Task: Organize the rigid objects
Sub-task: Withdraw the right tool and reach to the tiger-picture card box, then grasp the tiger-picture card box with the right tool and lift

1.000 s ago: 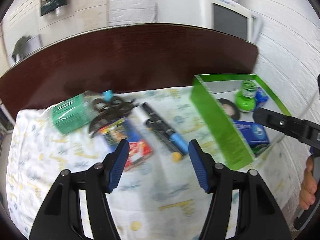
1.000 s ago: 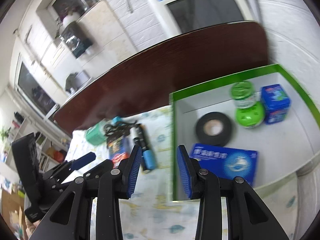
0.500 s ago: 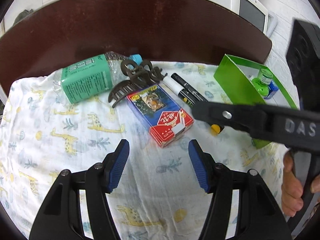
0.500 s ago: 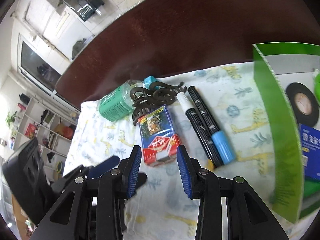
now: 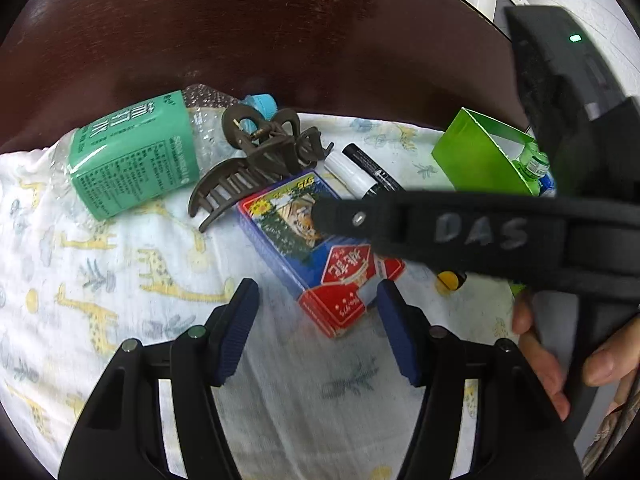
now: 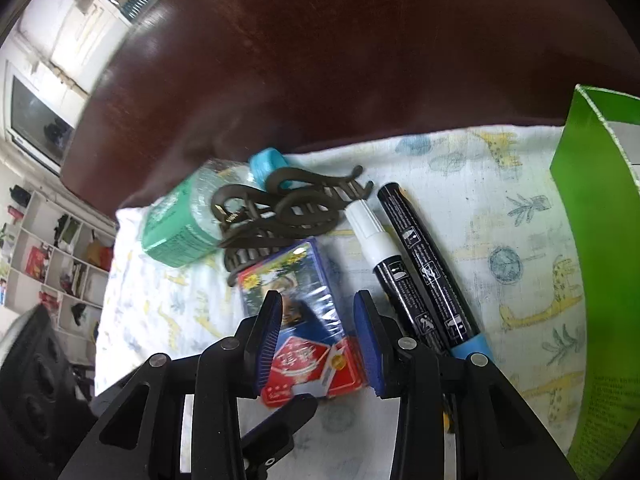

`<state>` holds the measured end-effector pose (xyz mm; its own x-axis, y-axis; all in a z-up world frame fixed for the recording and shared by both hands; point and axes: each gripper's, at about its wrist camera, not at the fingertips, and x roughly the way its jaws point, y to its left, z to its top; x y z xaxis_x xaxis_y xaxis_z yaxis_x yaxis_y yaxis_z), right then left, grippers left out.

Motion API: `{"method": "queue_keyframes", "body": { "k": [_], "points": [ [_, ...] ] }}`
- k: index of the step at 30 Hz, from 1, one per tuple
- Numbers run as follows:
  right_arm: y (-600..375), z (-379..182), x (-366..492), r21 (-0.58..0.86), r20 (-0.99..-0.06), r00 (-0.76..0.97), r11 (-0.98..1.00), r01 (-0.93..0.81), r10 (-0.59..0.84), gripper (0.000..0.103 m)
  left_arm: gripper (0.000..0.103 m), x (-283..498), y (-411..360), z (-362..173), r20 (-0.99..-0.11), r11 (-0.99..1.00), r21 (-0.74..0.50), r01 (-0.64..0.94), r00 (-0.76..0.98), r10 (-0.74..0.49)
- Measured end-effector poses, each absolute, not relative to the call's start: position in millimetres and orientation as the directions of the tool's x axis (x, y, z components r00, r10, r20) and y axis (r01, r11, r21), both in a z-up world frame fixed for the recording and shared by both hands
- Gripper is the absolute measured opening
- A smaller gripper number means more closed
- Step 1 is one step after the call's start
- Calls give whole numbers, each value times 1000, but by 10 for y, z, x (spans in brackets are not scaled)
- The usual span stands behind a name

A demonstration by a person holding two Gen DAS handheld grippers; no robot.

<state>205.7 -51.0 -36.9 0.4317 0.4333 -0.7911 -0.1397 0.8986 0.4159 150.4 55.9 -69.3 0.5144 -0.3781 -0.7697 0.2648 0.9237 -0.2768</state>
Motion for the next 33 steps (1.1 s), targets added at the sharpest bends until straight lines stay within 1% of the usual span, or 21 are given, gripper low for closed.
{"method": "queue_keyframes", "body": {
  "k": [1,2,4,5,6,11,18,27,33],
  "points": [
    [-509,-376,2068,428,-779,440,892,-148,447,46,60,1538,549,-697,-767,923,-280,265,516,-381],
    [-493,-380,2074,429,-775,440,889,-159,453,48,60,1559,547,-700,-764,922,-282,266,519,-383],
    [-430,-375,2082,396,-781,444,898,-193,440,48,58,1594,532,-704,-755,916,-293,274,522,-398],
    [-375,-367,2088,370,-786,445,903,-218,430,46,56,1605,520,-705,-750,913,-301,277,522,-406],
    [-341,-363,2080,353,-791,444,907,-231,421,46,55,1610,524,-700,-749,915,-300,271,526,-402],
    [-315,-320,1998,348,-795,432,904,-249,425,39,54,1592,546,-635,-756,929,-277,245,542,-368],
    [-443,-51,1749,372,-745,482,887,-273,461,39,54,1364,451,-317,-719,945,-185,270,618,-317],
    [-877,398,1316,382,-655,598,885,-266,462,39,54,978,89,151,-652,928,-110,355,680,-337],
    [-1357,575,1032,407,-602,671,889,-210,434,39,54,823,-431,341,-627,895,-54,443,683,-376]
  ]
}}
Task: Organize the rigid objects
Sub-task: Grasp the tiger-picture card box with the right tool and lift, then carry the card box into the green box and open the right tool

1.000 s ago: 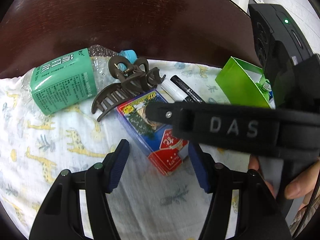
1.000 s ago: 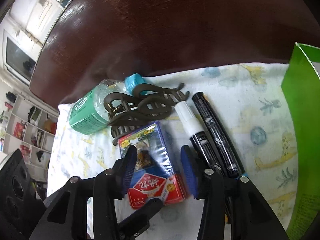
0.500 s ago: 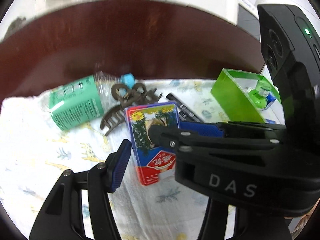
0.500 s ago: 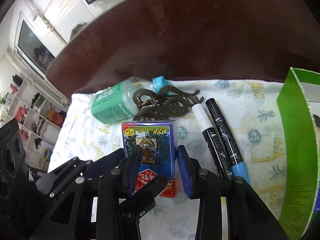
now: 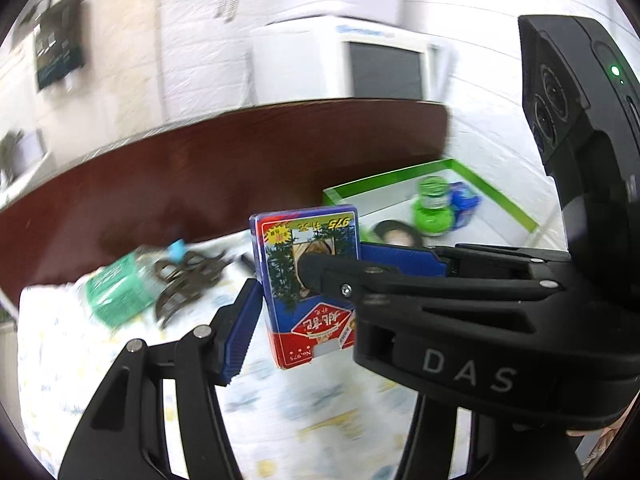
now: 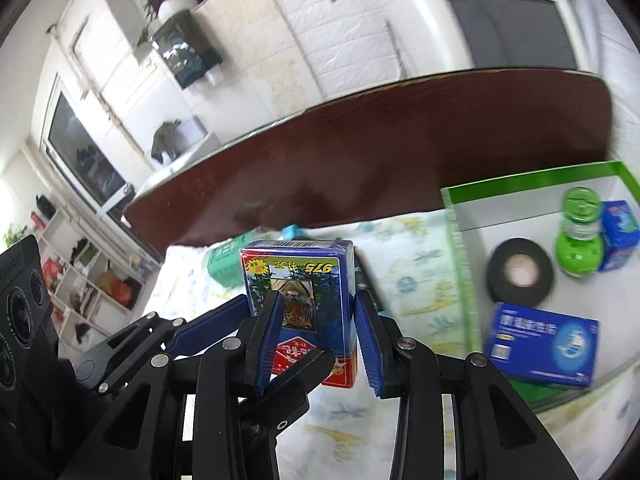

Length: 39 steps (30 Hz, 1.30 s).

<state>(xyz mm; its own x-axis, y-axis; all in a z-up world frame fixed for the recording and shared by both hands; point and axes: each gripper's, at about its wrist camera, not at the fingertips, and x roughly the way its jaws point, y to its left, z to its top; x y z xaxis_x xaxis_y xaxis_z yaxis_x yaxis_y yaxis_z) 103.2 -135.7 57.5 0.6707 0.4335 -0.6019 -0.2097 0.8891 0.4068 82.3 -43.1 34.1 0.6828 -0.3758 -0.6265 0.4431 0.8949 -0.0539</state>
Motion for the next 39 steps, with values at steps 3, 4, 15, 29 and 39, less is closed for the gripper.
{"method": "queue_keyframes", "body": {
  "k": [3,4,15,29,39],
  "points": [
    [-1688,615,900,422,-585,701,891,-167,408,39,54,792,-746,383,-623,870,-41,491,668,-407],
    [-1783,616,867,425,-582,710,893,-151,397,39,54,775,-842,407,-623,862,-37,506,663,-416],
    [-2746,567,678,477,-555,777,879,5,297,39,54,787,-1774,470,-644,772,12,635,596,-480],
    [-3383,324,806,506,-576,784,854,119,232,39,54,989,-2393,279,-691,719,21,694,530,-491],
    [-3528,188,904,479,-611,769,861,169,189,39,54,1167,-2611,104,-727,705,-8,709,480,-490]
  ]
}}
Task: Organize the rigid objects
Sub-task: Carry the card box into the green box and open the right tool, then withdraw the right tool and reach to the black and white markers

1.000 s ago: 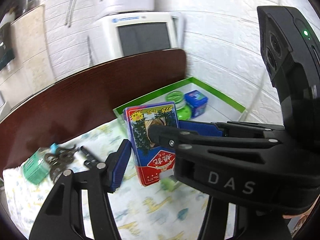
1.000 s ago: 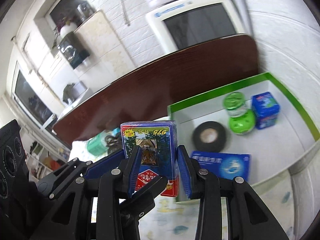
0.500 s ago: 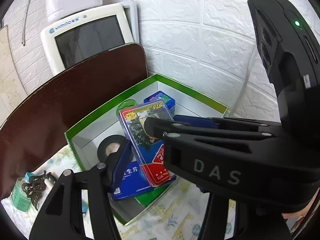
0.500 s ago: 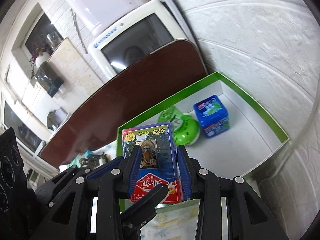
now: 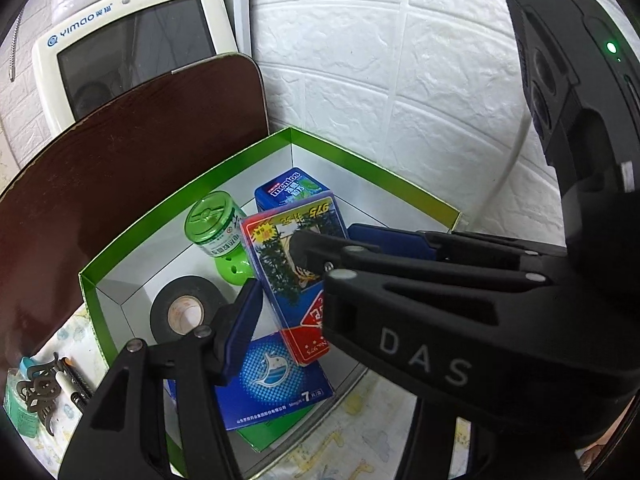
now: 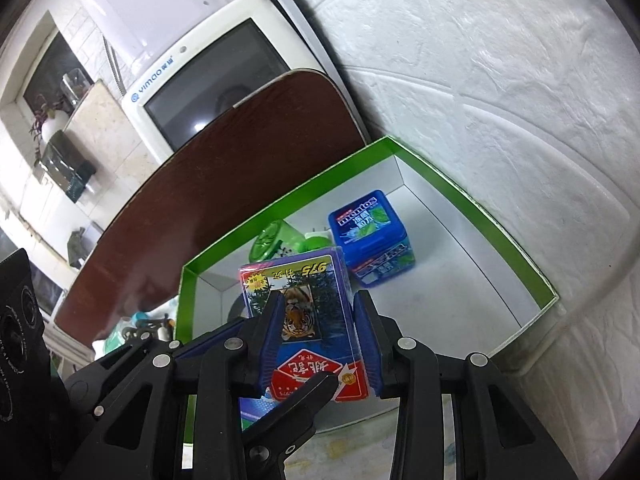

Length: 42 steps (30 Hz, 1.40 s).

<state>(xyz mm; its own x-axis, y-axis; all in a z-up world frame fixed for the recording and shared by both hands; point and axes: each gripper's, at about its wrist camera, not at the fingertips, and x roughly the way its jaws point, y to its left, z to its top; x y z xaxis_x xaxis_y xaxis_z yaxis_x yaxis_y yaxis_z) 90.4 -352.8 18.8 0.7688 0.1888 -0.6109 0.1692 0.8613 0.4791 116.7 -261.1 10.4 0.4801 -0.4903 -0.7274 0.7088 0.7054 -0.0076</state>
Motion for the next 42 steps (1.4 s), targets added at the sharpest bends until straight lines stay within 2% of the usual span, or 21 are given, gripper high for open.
{"method": "queue_keyframes", "body": {
  "k": [10,12,27,42],
  "points": [
    [-3560,129,987,466,-629,759,863,194,169,39,52,1272,-2667,14,-739,710,-26,704,465,-488],
    [-3555,125,996,474,-623,761,861,185,180,39,47,1287,-2671,5,-738,700,-37,713,453,-500],
    [-3352,213,997,464,-616,762,873,150,197,39,48,1232,-2460,91,-720,729,-34,684,489,-492],
    [-2692,556,970,423,-577,778,906,27,247,39,48,1024,-1785,389,-662,789,-28,613,581,-474]
  ]
}}
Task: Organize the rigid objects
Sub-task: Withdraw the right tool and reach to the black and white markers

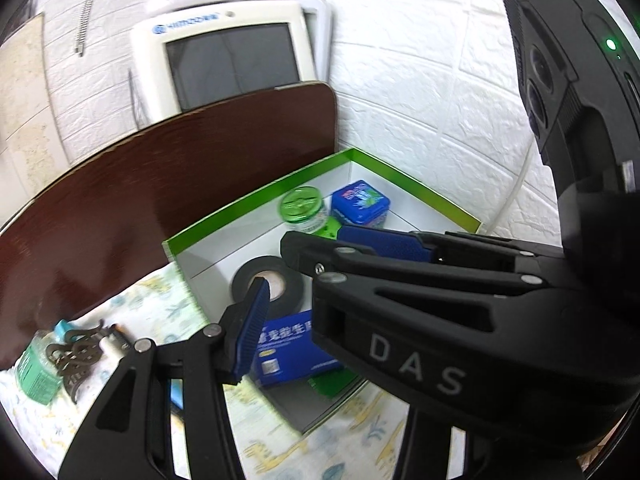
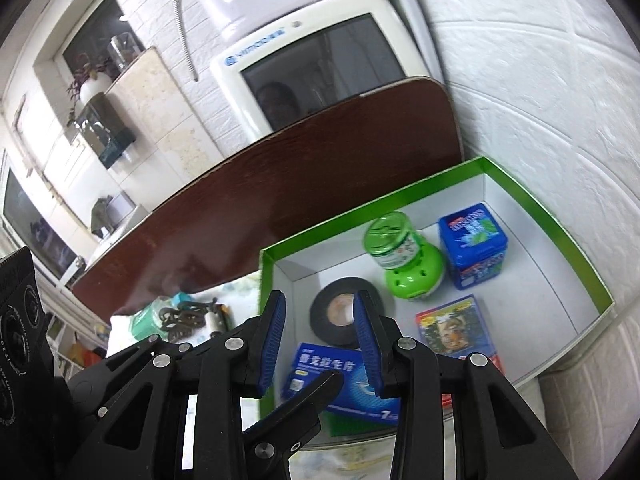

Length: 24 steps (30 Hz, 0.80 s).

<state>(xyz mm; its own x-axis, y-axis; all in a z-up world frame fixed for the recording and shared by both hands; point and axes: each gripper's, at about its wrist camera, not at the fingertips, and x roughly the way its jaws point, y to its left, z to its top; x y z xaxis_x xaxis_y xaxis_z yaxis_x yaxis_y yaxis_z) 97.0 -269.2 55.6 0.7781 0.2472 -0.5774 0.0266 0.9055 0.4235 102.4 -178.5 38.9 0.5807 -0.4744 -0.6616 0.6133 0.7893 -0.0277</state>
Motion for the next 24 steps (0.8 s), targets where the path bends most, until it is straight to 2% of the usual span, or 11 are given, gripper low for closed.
{"method": "queue_keyframes", "body": {
  "k": [5,9,12,17,24],
  "points": [
    [-2379,648,970,405,-572,772,914,-27,277,39,49,943,-1404,453,-636,824,-41,565,621,-458],
    [-2068,689,1013,383,-575,758,920,-83,308,39,53,1007,-935,385,-644,897,-38,441,676,-359],
    [-1829,667,1061,368,-590,738,923,-115,327,39,53,1117,-503,201,-683,936,-90,339,663,-306],
    [-1453,522,1218,329,-646,689,934,-137,328,38,53,1246,-123,-188,-752,961,-139,238,606,-259],
    [-1069,252,1545,243,-739,614,960,-140,277,39,53,1384,66,-439,-777,960,-189,206,566,-275]
  ]
}}
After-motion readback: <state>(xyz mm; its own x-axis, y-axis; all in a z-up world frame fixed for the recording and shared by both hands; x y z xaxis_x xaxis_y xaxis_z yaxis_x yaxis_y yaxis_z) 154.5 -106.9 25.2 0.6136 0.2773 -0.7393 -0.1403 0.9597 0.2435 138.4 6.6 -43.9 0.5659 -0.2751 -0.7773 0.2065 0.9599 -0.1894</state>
